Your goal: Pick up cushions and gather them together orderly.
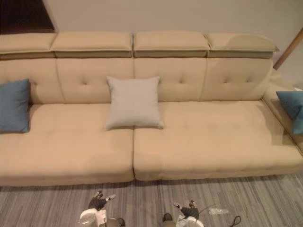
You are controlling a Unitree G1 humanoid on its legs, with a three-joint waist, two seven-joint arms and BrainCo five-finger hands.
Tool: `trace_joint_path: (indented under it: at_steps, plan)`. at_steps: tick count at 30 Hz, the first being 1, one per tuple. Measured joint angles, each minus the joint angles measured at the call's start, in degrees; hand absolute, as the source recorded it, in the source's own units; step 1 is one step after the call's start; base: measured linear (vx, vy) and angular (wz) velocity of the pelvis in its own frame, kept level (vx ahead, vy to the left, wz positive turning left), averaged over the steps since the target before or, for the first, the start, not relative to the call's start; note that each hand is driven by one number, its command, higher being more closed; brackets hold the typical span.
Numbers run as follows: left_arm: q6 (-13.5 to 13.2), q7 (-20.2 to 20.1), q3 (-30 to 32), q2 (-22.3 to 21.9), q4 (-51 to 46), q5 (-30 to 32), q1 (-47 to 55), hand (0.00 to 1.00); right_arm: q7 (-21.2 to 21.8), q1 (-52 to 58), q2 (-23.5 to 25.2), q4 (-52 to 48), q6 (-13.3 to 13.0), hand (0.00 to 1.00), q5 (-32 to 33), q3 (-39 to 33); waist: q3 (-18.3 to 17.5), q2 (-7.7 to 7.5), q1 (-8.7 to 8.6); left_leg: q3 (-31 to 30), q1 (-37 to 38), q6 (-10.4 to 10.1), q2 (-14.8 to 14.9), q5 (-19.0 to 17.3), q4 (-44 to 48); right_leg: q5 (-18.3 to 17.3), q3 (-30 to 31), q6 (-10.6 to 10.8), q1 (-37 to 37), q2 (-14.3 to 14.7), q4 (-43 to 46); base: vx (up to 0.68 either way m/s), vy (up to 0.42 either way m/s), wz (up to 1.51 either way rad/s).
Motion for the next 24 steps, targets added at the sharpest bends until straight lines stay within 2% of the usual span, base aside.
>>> trace_joint_path:
  at_steps: [3, 4, 6, 7, 8, 9, 10, 11, 12, 13, 15, 16, 17, 18, 19, 20, 21, 22, 23, 24]
  plan:
    - [0.41, -0.55, -0.06, 0.03, 1.21, 1.12, -1.01, 0.00, 0.30, -0.64, -0.05, 0.15, 0.01, 0.00, 1.68, -0.05, 0.50, -0.13, -0.04, 3.07, 1.89, 0.02, 0.86, -0.01, -0.83, 2.43, 3.79, -0.55, -0.52, 1.68, -1.45, 0.13, 0.003, -1.06]
    - [0.60, -0.71, -0.26, 0.04, 1.24, 1.67, -1.85, 0.00, 0.26, -1.47, -0.27, 0.24, -0.01, 0.00, 1.81, 0.04, 0.61, -0.10, 0.01, 6.19, 2.25, 0.03, 1.71, -0.01, -1.35, 4.84, 4.36, -1.16, -2.71, 2.98, -1.67, 0.07, 0.006, -1.27]
    - [0.61, -0.70, -1.07, 0.24, 1.20, 2.07, -2.70, 0.00, 0.18, -2.85, -0.52, 0.43, 0.01, 0.00, 1.99, 0.14, 0.82, 0.17, 0.10, 9.45, 2.19, 0.08, 2.50, 0.03, -1.99, 7.51, 1.19, -2.22, -5.20, 4.13, -1.79, 0.03, 0.006, -1.25]
    - [0.75, -0.75, -1.26, 0.53, 1.19, 2.13, -3.56, 0.00, 0.13, -4.04, -0.67, 0.33, -0.03, 0.00, 2.00, 0.18, 1.41, 0.70, -0.02, 12.38, 2.03, 0.48, 3.82, 0.29, -1.95, 9.00, -5.14, -4.86, -6.34, 4.26, -2.28, 0.02, -0.033, -1.22]
    - [0.98, -0.74, -1.45, 0.71, 1.10, 2.12, -3.80, 0.00, -0.04, -5.08, -1.03, 0.36, 0.00, 0.00, 1.97, 0.16, 1.89, 1.19, -0.29, 14.84, 2.40, 0.49, 4.07, 0.30, -2.21, 5.72, -16.16, -8.57, -7.53, 2.77, 0.66, 0.02, -0.059, -1.14]
    - [0.97, -0.70, -2.08, 1.07, 0.82, 2.13, -4.25, 0.00, -0.26, -5.29, -1.61, 0.75, 0.04, 0.00, 1.80, 0.15, 2.04, 0.60, -0.51, 17.28, 3.98, 0.46, 3.73, 0.31, -2.95, 1.05, -27.08, -10.53, -8.15, 0.65, 5.45, 0.01, -0.068, -1.17]
    - [0.96, -0.70, -2.28, 1.84, 0.20, 2.13, -4.24, 0.00, -0.34, -5.40, -2.25, 1.94, -0.03, 0.00, 1.63, 0.36, 2.57, 0.50, -0.54, 20.26, 5.38, 0.45, 3.18, 0.31, -2.39, -1.41, -37.13, -12.45, -8.13, -1.73, 8.63, 0.01, -0.092, -1.44]
    - [0.99, -0.68, -1.57, 2.33, 0.21, 2.12, -4.09, 0.00, -0.38, -5.87, -3.25, 2.36, -0.04, 0.00, 1.50, 1.57, 2.65, 0.10, -0.49, 21.51, 6.08, 0.53, 2.62, 0.24, -1.14, -1.22, -41.52, -13.40, -7.79, -1.89, 9.91, -0.01, -0.122, -1.66]
    - [0.97, -0.56, -0.97, 2.80, 0.72, 2.11, -3.56, 0.00, -0.37, -6.09, -4.70, 2.91, -0.17, 0.00, 1.41, 3.34, 2.86, 0.74, -0.55, 21.17, 6.24, 0.90, 2.77, 0.44, -0.86, -0.53, -42.24, -14.46, -8.00, -1.02, 9.54, -0.01, -0.132, -1.45]
    - [0.98, -0.53, -1.24, 2.90, 0.95, 2.14, -3.46, 0.00, -0.42, -6.40, -5.35, 3.36, -0.09, 0.00, 1.36, 3.59, 2.91, 0.56, -0.89, 21.16, 6.54, 1.07, 2.74, 0.37, -1.02, -0.38, -41.04, -14.56, -7.98, -0.01, 8.05, 0.00, -0.095, -1.25]
    - [0.97, -0.42, -1.73, 4.30, 1.06, 2.26, -3.61, 0.00, -0.62, -7.09, -6.49, 5.18, 0.09, 0.00, 0.98, 3.66, 3.01, 0.57, -1.12, 22.43, 7.58, 1.42, 2.93, -0.02, -1.64, -1.20, -35.24, -11.19, -7.97, 3.79, 2.67, -0.02, -0.053, -1.27]
    - [0.97, -0.42, -1.73, 4.58, 1.16, 2.35, -3.60, 0.00, -0.66, -7.81, -6.57, 5.17, 0.07, 0.00, 0.96, 3.93, 3.29, 0.49, -0.96, 23.14, 7.73, 1.76, 3.62, -0.26, -1.36, -3.08, -35.66, -9.78, -8.09, 4.45, 2.38, -0.01, -0.072, -1.20]
    - [0.96, -0.36, -2.38, 3.96, 1.40, 2.56, -3.60, 0.00, -0.73, -7.80, -7.21, 4.97, 0.08, 0.00, 0.93, 4.49, 3.98, 2.49, -1.22, 23.31, 8.07, 2.93, 7.14, -2.61, 0.18, -7.12, -37.92, -11.94, -8.68, 4.62, 10.24, 0.07, -0.095, -0.58]
    - [0.97, -0.59, -3.86, 4.77, 1.70, 2.79, -3.28, 0.00, -0.92, -6.36, -7.18, 4.95, 0.09, 0.00, 0.96, 4.65, 4.28, 1.39, -2.69, 23.23, 7.61, 1.09, 9.04, -5.38, 7.43, -11.23, -36.67, -10.70, -7.44, 2.06, 17.12, 0.12, -0.115, -0.26]
    - [1.06, -0.75, -4.01, 5.00, 2.09, 3.20, -3.58, 0.00, -0.87, -5.92, -7.08, 5.45, 0.11, 0.00, 0.98, 4.77, 5.39, 1.28, -2.70, 21.62, 5.69, 2.12, 12.14, -6.12, 15.81, -13.47, -34.78, -10.43, -5.81, 3.87, 16.44, 0.05, -0.184, -0.17]
    - [1.04, -0.99, -4.01, 4.94, 2.19, 3.24, -3.19, 0.00, -0.93, -5.18, -6.92, 5.73, 0.12, 0.00, 1.01, 5.25, 5.65, 1.51, -2.19, 18.42, 1.72, 7.47, 16.17, -3.02, 26.60, -12.58, -32.91, -10.47, -2.96, 7.06, 12.68, 0.10, -0.231, -0.68]
    - [0.95, -1.16, -3.43, 4.67, 1.14, 3.10, -1.70, 0.00, -0.96, -5.57, -7.07, 6.52, 0.06, 0.00, 1.00, 6.20, 6.10, 1.49, -1.21, 10.89, -3.65, 8.76, 15.81, -1.83, 34.44, -10.92, -30.05, -11.17, 0.30, 9.34, 8.66, 0.17, -0.233, -0.97]
    - [0.83, -1.00, -3.56, 5.27, 0.39, 3.16, -1.37, 0.00, -1.09, -6.03, -7.19, 6.99, 0.09, 0.00, 1.00, 6.50, 6.33, 1.24, -0.58, 5.91, -6.40, 5.62, 12.67, -3.57, 35.94, -9.98, -27.81, -12.05, 1.37, 9.97, 6.89, 0.24, -0.129, -1.25]
    - [0.96, -0.98, -3.56, 5.42, -0.40, 3.08, -1.38, 0.00, -1.18, -7.24, -7.44, 8.17, 0.12, 0.00, 0.98, 6.51, 6.79, 1.19, 0.30, 1.23, -9.21, 3.08, 8.44, -5.14, 35.11, -8.79, -24.98, -12.07, 2.78, 10.50, 4.93, 0.24, -0.057, -1.43]
    - [0.83, -0.87, -3.52, 4.95, -1.76, 2.36, -1.10, 0.00, -1.26, -8.34, -7.89, 9.48, 0.15, 0.00, 0.90, 6.49, 7.17, 1.25, 1.30, -2.37, -12.03, 1.99, 4.33, -5.68, 30.18, -7.66, -22.15, -11.58, 4.24, 10.95, 2.42, 0.14, -0.025, -1.41]
